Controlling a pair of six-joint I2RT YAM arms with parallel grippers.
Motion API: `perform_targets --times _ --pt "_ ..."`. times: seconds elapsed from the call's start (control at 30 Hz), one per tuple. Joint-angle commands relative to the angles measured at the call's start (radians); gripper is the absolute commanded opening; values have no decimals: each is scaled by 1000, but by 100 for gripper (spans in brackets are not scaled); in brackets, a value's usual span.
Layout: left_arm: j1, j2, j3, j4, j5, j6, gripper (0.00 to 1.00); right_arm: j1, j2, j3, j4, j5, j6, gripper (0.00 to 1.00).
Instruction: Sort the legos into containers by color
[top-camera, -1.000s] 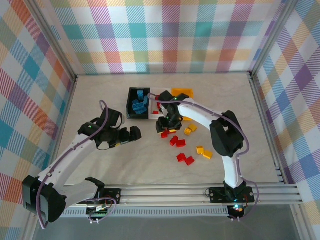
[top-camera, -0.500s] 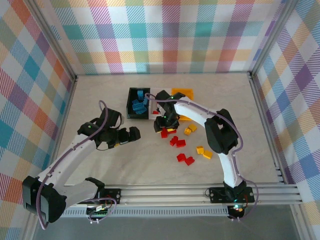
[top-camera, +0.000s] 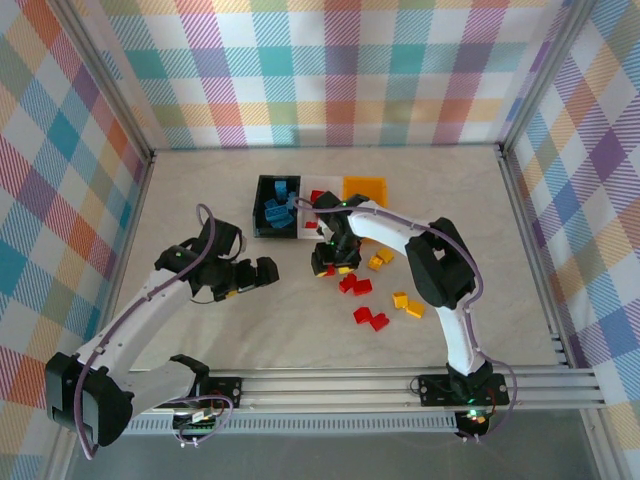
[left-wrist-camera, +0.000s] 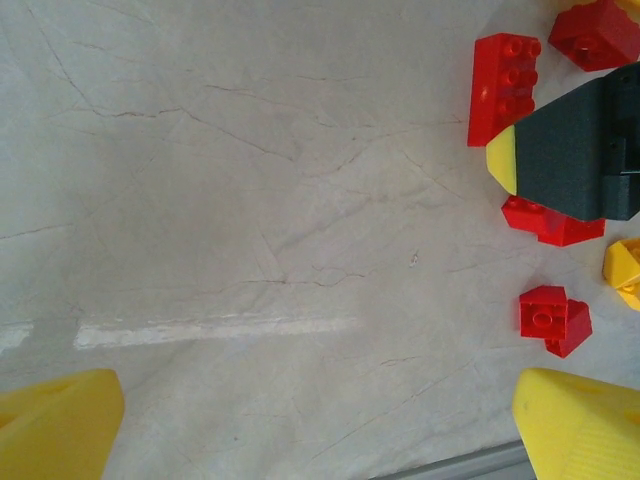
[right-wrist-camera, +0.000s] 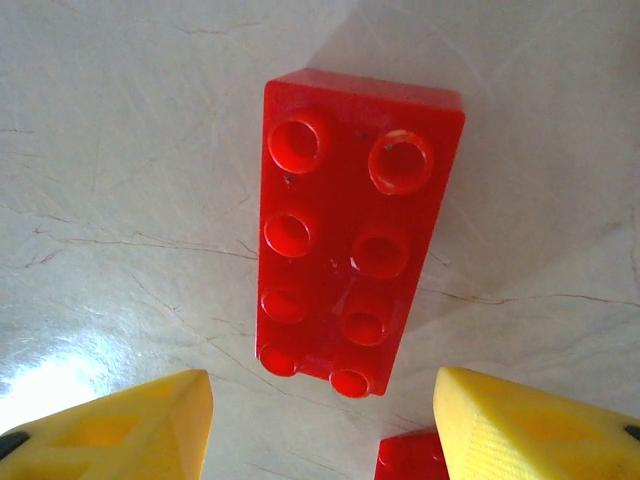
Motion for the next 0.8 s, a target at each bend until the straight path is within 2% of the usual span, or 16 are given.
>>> perform_targets --times 0.0,0.4,0.57,0.7,0.77 --pt "13 -28 -12 -36 0 19 100 6 38 54 -5 2 2 61" --pt "33 -56 -19 -69 1 28 100 6 149 193 -54 82 -22 59" --pt "41 -70 -21 -81 0 30 100 11 153 200 -60 103 -26 42" --pt "44 -71 -25 -75 2 26 100 11 135 188 -71 125 -38 36" --pt "45 -71 -25 -69 6 25 100 11 116 177 -74 129 -42 36"
